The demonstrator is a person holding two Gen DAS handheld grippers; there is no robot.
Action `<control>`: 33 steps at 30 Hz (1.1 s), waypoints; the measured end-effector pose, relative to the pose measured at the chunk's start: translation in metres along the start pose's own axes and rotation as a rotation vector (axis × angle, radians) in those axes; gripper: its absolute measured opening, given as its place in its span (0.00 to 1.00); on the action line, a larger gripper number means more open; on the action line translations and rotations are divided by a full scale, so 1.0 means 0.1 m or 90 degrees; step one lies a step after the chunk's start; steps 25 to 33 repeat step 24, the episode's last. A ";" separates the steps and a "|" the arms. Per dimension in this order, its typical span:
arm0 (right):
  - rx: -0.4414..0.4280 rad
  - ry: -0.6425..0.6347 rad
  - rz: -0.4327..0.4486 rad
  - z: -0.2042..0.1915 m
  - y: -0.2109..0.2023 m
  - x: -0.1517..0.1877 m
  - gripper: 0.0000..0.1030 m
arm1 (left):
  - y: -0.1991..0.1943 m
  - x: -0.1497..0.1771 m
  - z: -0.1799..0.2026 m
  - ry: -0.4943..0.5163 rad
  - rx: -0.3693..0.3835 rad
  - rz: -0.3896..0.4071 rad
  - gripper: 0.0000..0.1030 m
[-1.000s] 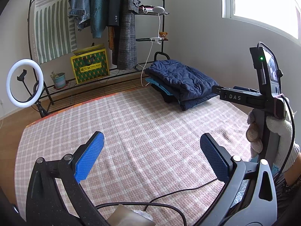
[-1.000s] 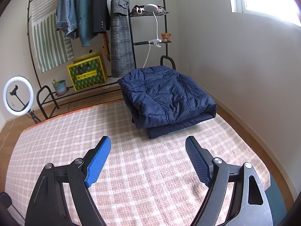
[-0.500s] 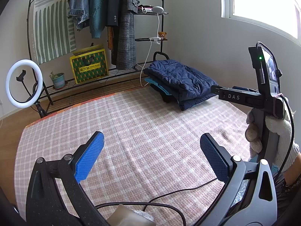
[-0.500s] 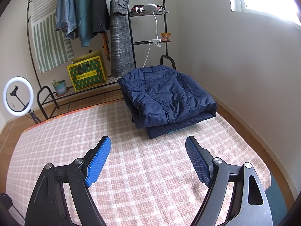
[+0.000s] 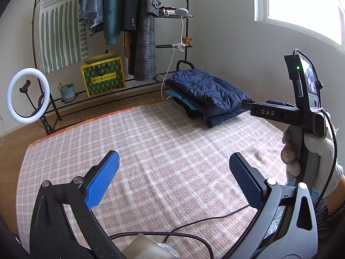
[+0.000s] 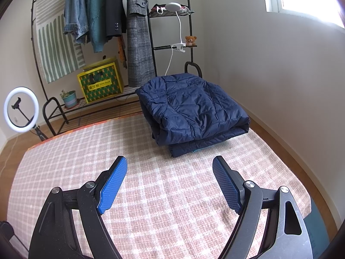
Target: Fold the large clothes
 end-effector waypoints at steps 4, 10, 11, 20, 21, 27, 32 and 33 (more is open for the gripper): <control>0.000 0.001 0.000 0.00 0.00 0.00 0.79 | 0.00 0.00 0.00 -0.002 0.003 0.000 1.00; -0.001 0.004 -0.002 0.00 0.00 0.01 0.79 | 0.00 -0.01 0.00 -0.004 0.001 0.001 1.00; -0.001 0.005 -0.002 0.00 -0.01 0.02 0.79 | 0.00 -0.01 0.00 -0.003 0.005 0.001 1.00; -0.002 0.005 -0.002 0.00 0.00 0.02 0.79 | -0.01 -0.01 0.03 -0.002 0.003 0.001 1.00; -0.002 0.006 -0.002 0.00 0.00 0.02 0.79 | -0.01 -0.01 0.03 -0.004 0.002 0.001 1.00; -0.001 0.006 -0.002 0.00 -0.01 0.02 0.79 | -0.01 -0.01 0.02 -0.010 0.001 0.000 1.00; -0.001 0.006 -0.002 0.00 -0.01 0.02 0.79 | -0.01 -0.01 0.02 -0.010 0.001 0.000 1.00; -0.001 0.006 -0.002 0.00 -0.01 0.02 0.79 | -0.01 -0.01 0.02 -0.010 0.001 0.000 1.00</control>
Point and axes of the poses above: each gripper's, at about its wrist camera, not at the fingertips, and y roughly the way its jaws point, z to its right, x to its underside, the point moved 8 cm from there along y, roughly the way its jaws point, and after that the axes turned 14 degrees about y, right-handed, at the moved point
